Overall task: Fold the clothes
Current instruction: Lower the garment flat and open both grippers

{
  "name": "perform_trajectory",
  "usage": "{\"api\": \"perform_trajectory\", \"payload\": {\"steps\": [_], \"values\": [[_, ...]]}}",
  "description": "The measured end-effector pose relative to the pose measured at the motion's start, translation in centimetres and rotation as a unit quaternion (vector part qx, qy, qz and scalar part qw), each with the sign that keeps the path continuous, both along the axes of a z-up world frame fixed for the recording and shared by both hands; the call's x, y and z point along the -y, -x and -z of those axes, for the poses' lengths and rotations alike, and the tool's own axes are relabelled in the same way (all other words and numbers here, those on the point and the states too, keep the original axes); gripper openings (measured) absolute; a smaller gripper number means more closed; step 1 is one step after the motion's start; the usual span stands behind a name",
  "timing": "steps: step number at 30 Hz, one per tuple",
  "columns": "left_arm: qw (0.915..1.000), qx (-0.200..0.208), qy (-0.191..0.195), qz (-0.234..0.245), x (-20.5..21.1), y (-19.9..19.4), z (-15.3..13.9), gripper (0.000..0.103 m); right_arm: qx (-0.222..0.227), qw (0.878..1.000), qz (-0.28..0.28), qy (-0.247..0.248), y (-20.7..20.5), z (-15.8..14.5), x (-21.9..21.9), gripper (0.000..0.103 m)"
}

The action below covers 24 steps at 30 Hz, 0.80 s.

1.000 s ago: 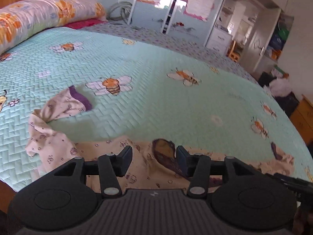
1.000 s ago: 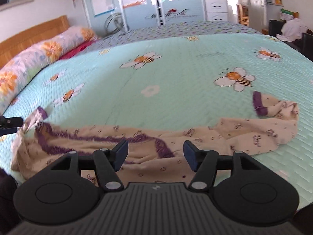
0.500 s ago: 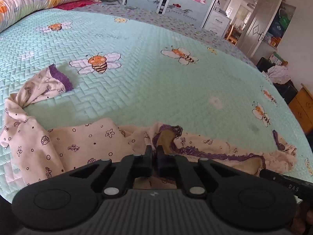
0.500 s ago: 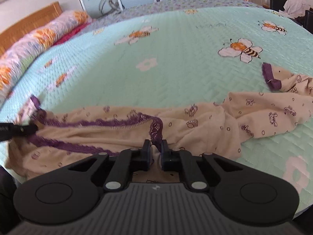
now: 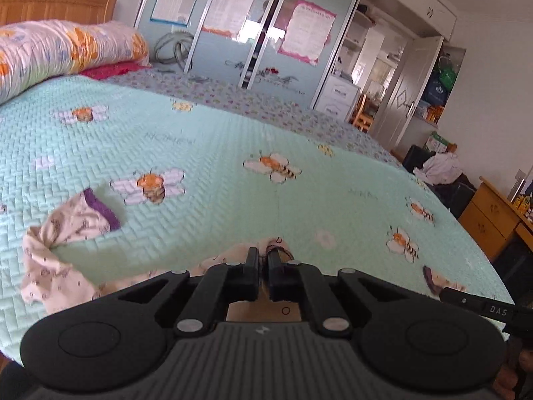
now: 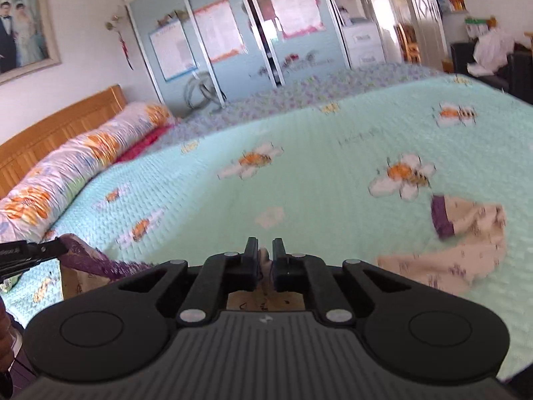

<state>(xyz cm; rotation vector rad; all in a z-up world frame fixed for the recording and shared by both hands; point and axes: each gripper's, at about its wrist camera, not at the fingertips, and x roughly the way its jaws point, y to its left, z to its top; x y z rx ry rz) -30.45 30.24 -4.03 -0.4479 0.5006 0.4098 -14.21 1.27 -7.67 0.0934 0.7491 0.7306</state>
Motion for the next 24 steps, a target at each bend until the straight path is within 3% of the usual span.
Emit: {"api": "perform_trajectory", "payload": {"steps": [2,6,7,8,10,11,16,21,22,24], "values": [[0.9996,-0.029,0.009,0.001,0.0,0.6,1.7,0.005,-0.007,1.0,-0.001,0.006,0.1,0.3,0.3,0.029],[0.9991,-0.037,0.012,-0.015,-0.8,1.2,2.5,0.007,-0.022,1.0,-0.002,0.018,0.3,0.9,0.8,0.042],[0.999,-0.038,0.012,-0.019,-1.0,1.3,2.6,0.016,-0.02,1.0,-0.004,0.016,0.4,0.9,0.9,0.049],[0.9989,-0.039,0.013,-0.024,-1.2,1.5,2.7,0.031,-0.018,1.0,-0.006,0.014,0.5,0.8,1.1,0.057],[0.9986,-0.041,0.014,-0.032,-1.6,1.7,3.0,0.045,-0.014,1.0,-0.01,0.008,0.7,0.7,1.3,0.068],[0.9984,-0.042,0.014,-0.036,-1.8,1.9,3.1,0.045,-0.011,1.0,-0.012,0.006,0.8,0.6,1.5,0.071],[0.998,-0.048,0.023,-0.033,-1.7,1.8,3.4,0.046,-0.013,1.0,-0.026,0.009,1.1,0.8,0.5,0.071],[0.9996,-0.019,-0.011,-0.016,-0.6,1.4,1.3,0.054,0.027,0.995,-0.054,0.079,1.1,1.3,-3.5,0.071],[0.9996,-0.021,-0.014,-0.009,-0.4,1.1,1.2,0.057,0.026,0.993,-0.06,0.097,0.9,1.8,-4.4,0.069],[0.9991,-0.039,-0.017,0.007,-0.2,0.2,1.5,0.058,-0.002,0.991,-0.05,0.125,0.1,3.3,-5.0,0.047]]}}
